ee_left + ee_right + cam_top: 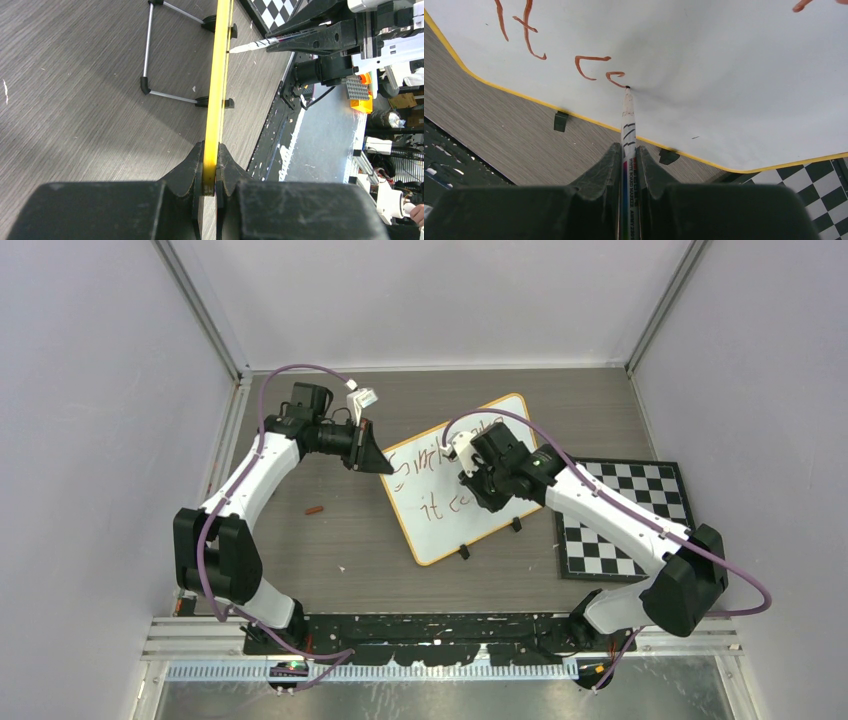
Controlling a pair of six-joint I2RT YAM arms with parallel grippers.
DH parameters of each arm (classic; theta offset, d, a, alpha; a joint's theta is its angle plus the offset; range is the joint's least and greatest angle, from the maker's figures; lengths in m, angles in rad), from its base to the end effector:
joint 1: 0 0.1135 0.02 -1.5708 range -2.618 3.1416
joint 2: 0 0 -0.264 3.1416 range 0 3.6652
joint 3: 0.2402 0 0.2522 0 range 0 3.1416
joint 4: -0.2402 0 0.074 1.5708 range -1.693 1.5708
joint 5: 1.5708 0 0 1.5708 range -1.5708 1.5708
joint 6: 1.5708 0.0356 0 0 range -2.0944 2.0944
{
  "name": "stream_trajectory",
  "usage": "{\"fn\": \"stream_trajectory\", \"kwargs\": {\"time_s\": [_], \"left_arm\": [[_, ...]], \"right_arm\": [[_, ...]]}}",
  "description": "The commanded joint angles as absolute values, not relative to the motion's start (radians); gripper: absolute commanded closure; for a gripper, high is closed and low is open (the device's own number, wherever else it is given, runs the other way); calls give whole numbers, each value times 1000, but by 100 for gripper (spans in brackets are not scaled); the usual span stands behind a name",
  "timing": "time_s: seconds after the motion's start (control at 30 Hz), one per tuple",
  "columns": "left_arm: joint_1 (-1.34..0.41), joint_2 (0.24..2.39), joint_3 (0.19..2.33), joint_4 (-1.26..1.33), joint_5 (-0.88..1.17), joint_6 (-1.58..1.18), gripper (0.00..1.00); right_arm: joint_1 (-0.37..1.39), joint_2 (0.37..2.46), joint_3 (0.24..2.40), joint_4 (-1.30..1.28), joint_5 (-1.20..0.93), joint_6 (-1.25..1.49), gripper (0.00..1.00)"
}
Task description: Write a sentence on the whiteboard
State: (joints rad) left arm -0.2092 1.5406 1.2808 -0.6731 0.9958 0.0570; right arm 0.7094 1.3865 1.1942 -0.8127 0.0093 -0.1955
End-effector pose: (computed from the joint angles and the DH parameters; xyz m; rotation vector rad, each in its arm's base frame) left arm 0.3066 -0.0956 0.2974 0.7092 2.2084 -1.2947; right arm 0.2144 0.1836 0.2926 -1.1275 2.3276 0.1794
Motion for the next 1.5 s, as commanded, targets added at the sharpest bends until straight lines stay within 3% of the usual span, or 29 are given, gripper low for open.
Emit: {"fn": "stream_trajectory", "kwargs": {"time_s": [0.0, 1.07, 1.47], "left_arm": [[-204, 1533, 1309, -682, 940, 84, 100], [-204, 1520, 1292, -681, 942, 92, 100], [-205, 1518, 1296, -681, 942, 88, 100]], "right_arm": [[700, 1377, 1245, -748, 44, -185, 100], [704, 1301, 1225, -768, -73, -157, 100], [687, 1344, 1215, -750, -13, -172, 100]]}}
